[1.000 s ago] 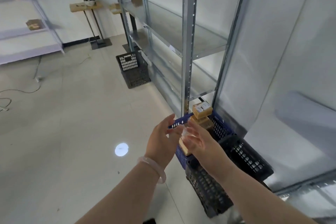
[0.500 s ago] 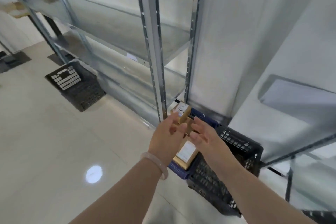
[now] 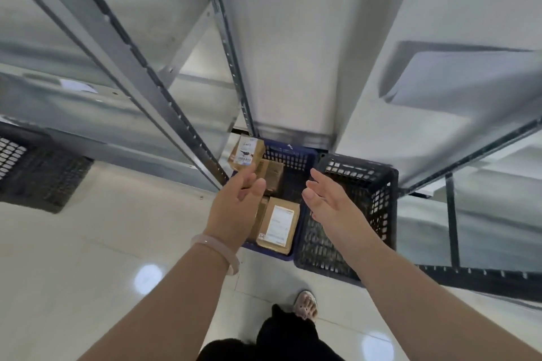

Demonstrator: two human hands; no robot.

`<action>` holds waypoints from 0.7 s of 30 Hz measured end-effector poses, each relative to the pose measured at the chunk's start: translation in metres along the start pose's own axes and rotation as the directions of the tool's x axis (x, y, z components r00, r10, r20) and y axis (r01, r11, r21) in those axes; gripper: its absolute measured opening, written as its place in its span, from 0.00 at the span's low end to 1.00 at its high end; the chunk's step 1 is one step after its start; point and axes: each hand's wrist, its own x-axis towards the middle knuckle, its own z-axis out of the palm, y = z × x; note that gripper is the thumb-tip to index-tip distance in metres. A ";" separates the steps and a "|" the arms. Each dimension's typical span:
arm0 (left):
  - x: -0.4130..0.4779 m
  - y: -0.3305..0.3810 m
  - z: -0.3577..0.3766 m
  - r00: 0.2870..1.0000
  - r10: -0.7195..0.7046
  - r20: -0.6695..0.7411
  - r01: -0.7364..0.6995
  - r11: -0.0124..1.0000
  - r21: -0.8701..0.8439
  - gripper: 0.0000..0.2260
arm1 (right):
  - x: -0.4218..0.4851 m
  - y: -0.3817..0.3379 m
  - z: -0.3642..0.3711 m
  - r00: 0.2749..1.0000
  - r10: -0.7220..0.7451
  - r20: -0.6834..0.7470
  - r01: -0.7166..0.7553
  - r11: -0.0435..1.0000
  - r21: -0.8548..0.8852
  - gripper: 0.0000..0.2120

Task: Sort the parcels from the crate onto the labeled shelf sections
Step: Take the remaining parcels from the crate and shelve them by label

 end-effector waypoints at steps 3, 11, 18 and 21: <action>0.033 -0.024 0.005 0.998 -0.066 0.020 0.066 0.998 -0.005 0.17 | 0.033 0.022 -0.004 0.994 0.099 -0.039 -0.100 0.995 -0.018 0.27; 0.121 -0.134 0.027 0.957 -0.254 0.140 0.250 0.967 0.042 0.18 | 0.119 0.130 0.007 0.917 0.348 -0.194 -0.368 0.927 -0.074 0.25; 0.191 -0.254 0.061 0.879 -0.364 0.309 0.315 0.928 0.198 0.20 | 0.185 0.256 0.046 0.785 0.559 -0.269 -0.595 0.801 -0.072 0.25; 0.207 -0.303 0.080 0.818 -0.447 0.362 0.387 0.893 0.230 0.22 | 0.211 0.296 0.061 0.744 0.615 -0.261 -0.646 0.762 -0.046 0.25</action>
